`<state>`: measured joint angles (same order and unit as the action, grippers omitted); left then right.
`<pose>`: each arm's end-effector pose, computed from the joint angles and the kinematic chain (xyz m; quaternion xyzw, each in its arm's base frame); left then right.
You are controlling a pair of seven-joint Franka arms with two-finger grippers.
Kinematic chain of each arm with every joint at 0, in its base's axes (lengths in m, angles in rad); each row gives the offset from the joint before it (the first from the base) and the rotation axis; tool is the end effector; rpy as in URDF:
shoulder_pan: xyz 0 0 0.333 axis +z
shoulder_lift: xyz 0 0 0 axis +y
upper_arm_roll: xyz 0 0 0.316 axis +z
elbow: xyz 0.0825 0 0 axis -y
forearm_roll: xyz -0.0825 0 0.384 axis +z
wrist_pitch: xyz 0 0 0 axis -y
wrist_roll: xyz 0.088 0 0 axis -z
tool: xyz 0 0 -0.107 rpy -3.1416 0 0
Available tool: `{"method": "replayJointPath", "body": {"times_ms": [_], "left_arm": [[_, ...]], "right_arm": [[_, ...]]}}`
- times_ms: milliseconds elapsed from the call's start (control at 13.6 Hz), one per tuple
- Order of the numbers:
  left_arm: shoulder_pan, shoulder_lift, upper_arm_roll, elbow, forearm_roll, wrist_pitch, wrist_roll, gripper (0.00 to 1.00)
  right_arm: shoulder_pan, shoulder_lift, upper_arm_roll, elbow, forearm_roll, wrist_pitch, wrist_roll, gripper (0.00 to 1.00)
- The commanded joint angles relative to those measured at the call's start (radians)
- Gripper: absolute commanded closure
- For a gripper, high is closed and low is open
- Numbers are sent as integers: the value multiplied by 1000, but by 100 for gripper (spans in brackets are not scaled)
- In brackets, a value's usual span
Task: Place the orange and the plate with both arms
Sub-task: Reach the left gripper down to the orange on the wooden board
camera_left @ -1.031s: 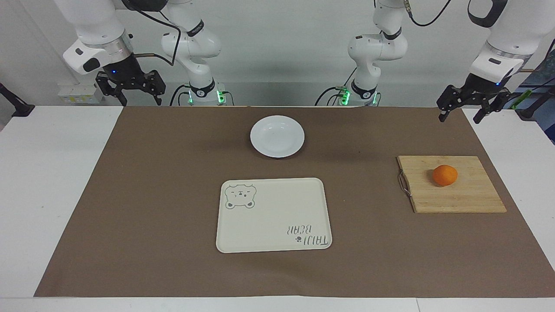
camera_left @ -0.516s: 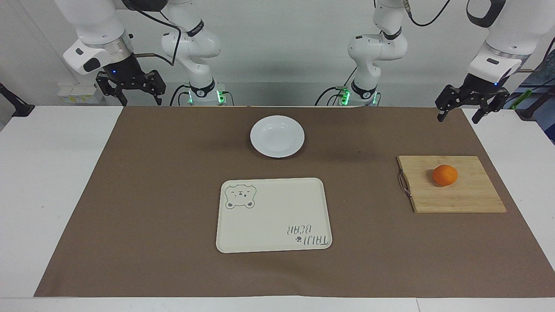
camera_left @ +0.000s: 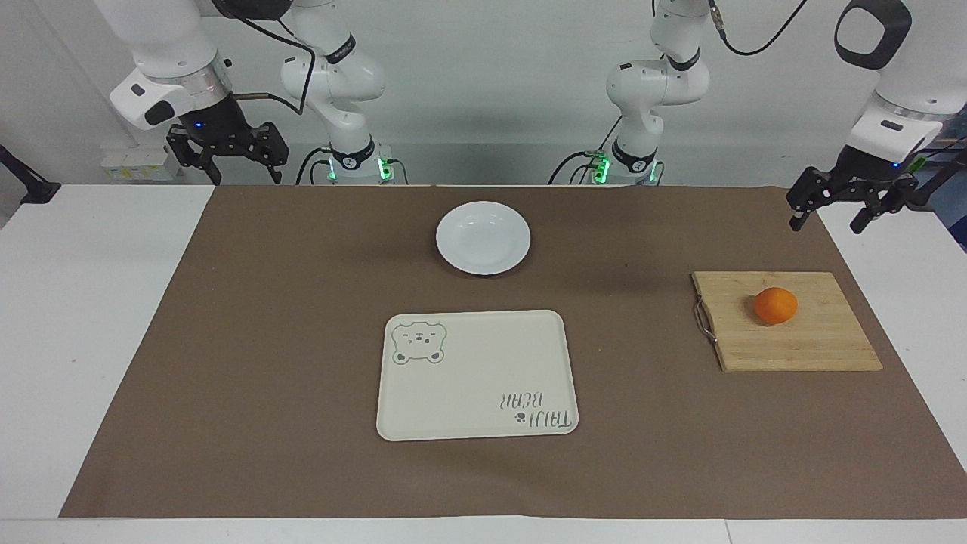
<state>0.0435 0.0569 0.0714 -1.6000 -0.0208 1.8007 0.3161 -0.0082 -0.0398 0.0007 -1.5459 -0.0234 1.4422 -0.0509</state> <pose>0.5888 0.0650 0.5998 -0.9925 0.0987 -0.0720 0.0073 0.5287 -0.0067 0.6468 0.9992 0.0206 -0.0323 0.0107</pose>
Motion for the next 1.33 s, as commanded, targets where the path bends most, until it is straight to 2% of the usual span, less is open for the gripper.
{"method": "replayJointPath", "body": {"times_ms": [0,221,516,1105,1252], "left_arm": [[38,21,-4,-92,-19,119,116,0],[59,73,-4,-208,-40,253,216,0],[88,148,-4,-281,-74,371,216,0],[131,136,-2,-504,-74,566,207,0],[131,133,-2,-523,-74,600,183,0]], "right_arm": [[-12,-3,4,-3,16,-8,13,0],[-12,-3,2,-3,16,-9,13,0],[-12,-3,2,-3,16,-11,13,0],[-13,-3,1,-3,16,-5,13,0],[-13,-3,1,-3,14,-9,13,0]]}}
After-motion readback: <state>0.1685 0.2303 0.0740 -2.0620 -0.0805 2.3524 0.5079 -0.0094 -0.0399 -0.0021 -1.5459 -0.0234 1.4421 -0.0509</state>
